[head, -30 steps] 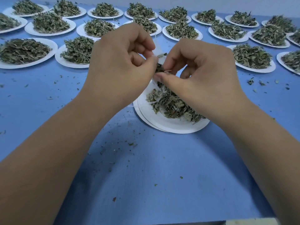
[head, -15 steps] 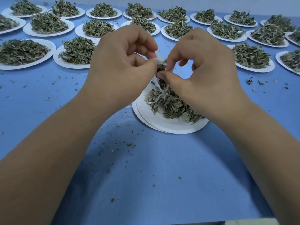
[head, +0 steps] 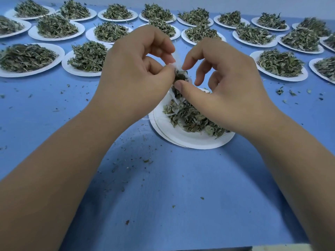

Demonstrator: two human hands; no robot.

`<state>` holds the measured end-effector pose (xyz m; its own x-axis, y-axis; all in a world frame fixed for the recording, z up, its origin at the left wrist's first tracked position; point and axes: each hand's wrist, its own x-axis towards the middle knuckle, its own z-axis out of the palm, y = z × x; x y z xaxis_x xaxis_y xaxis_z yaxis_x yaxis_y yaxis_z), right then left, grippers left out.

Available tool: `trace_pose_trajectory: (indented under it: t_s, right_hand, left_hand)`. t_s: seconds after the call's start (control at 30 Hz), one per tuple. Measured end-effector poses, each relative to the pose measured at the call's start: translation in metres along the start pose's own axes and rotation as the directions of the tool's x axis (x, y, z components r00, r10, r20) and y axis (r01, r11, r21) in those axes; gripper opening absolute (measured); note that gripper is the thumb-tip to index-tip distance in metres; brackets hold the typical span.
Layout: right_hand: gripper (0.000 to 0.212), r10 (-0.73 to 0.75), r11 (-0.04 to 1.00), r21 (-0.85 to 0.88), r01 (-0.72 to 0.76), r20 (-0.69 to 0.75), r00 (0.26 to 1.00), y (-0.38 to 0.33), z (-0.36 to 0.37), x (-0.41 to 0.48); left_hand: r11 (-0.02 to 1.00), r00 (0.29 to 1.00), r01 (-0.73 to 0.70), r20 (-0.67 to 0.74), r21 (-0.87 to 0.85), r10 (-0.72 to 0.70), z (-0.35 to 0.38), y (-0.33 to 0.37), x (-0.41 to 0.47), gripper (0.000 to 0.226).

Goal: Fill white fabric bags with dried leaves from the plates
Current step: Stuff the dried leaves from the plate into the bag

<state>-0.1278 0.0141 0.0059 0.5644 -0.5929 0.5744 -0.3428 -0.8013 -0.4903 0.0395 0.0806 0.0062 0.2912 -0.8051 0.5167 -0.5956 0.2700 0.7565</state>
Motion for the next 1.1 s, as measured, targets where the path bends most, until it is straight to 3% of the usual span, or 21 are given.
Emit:
trace_pose_trajectory:
  t_s: [0.17,0.4,0.67,0.9,0.97,1.1]
  right_hand:
    - [0.002,-0.108,0.994,-0.031,0.107,-0.043,0.993,0.0013,0.0026,0.0002]
    - [0.007,-0.106,0.99,-0.1,0.1,-0.063,0.992,0.0046,0.0006,-0.0005]
    - [0.008,-0.283,0.947,-0.188,0.26,-0.107,0.953,0.0003,-0.0003,-0.0043]
    - [0.015,-0.165,0.927,-0.338,0.161,0.018,0.986,0.0047,0.0058,-0.0015]
    - [0.019,-0.166,0.938,-0.299,0.176,0.059,0.984,0.0033,0.0056,-0.0023]
    - [0.015,-0.161,0.986,-0.034,0.162,0.037,0.986,0.0035,-0.0014,-0.0042]
  left_hand:
    - [1.0,1.0,-0.003,-0.004,0.016,0.003,-0.0002,-0.0003,0.0006,0.022]
    - [1.0,1.0,-0.009,0.006,0.019,0.009,0.0003,0.0016,-0.0002,0.022]
    - [0.999,0.999,0.032,-0.03,0.017,-0.032,-0.0004,0.001,0.001,0.019]
    - [0.999,1.0,0.019,0.011,-0.043,-0.019,0.0006,0.0045,0.0005,0.019]
    - [0.999,1.0,0.012,0.011,-0.031,-0.012,0.0005,0.0048,-0.0007,0.019]
    - [0.999,0.998,0.032,-0.052,0.017,-0.031,-0.0029,0.0013,0.0027,0.02]
